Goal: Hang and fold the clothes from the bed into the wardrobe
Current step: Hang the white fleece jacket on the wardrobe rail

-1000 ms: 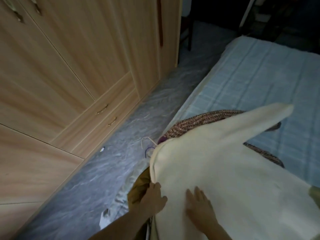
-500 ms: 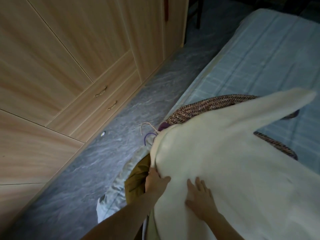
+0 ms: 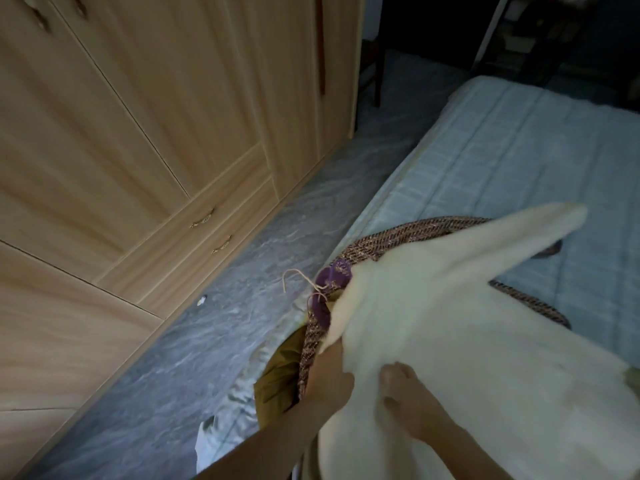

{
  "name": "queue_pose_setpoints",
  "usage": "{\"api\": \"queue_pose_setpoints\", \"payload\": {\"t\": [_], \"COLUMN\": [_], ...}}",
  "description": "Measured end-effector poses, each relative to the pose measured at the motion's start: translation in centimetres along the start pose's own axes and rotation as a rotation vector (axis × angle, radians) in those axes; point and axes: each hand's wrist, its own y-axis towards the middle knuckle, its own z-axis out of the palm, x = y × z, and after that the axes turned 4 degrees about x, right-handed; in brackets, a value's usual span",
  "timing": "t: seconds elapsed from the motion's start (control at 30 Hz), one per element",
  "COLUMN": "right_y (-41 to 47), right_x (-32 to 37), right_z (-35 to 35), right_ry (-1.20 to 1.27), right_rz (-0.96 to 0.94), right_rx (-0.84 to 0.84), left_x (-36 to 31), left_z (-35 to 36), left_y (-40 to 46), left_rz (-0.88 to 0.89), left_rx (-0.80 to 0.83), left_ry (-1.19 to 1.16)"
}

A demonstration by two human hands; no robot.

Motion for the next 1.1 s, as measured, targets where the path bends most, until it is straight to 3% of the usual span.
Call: {"api": "queue_pose_setpoints", "payload": {"t": [0.23,0.4,0.53,0.7,0.8,0.9,1.0,1.1], "right_y": [-6.9,-14.2,-21.5,-27.7,-30.3,-32.0,-32.8,-33.3], "right_x": [4.9,8.6,13.0,22.6,29.6,36.7,42.9,48.3], "right_z": [-8.6,-14.2,-17.7,-18.4,-18.1,-16.9,-14.8,-12.5], "right_ry": [0.100,-0.106,-0.167,-0.272,-0.188,-0.200,-0.273,-0.364], "right_rz": [-0.149,-0.286,-0.267,-0.453,-0.588,-0.747,-0.873,-0.941], "right_rx": [-0.581,-0.617,-0.845,-0.903,-0.900,-0.787,-0.737,-0.786], "left_x": [-3.0,-6.4,-7.7,-7.0,-4.1,-1.2,3.0,6.8], "left_z": [-3.7,-8.9,-16.1,-25.6,-30.7,-35.0,-38.6,-41.1], "left_y": [-6.1,-14.2,-20.4,-30.6,-36.5,-42.7,-48.5,-54.3], "left_rz": [0.184,0.418,0.613,0.769,0.782,0.737,0.615,0.428], "left_rx": [0.049,0.064,-0.164,-0.374,-0.515,-0.607,-0.750,-0.953], "left_ry": [-0.104,-0.050,-0.040,0.114,0.263,0.354,0.524,0.839]}}
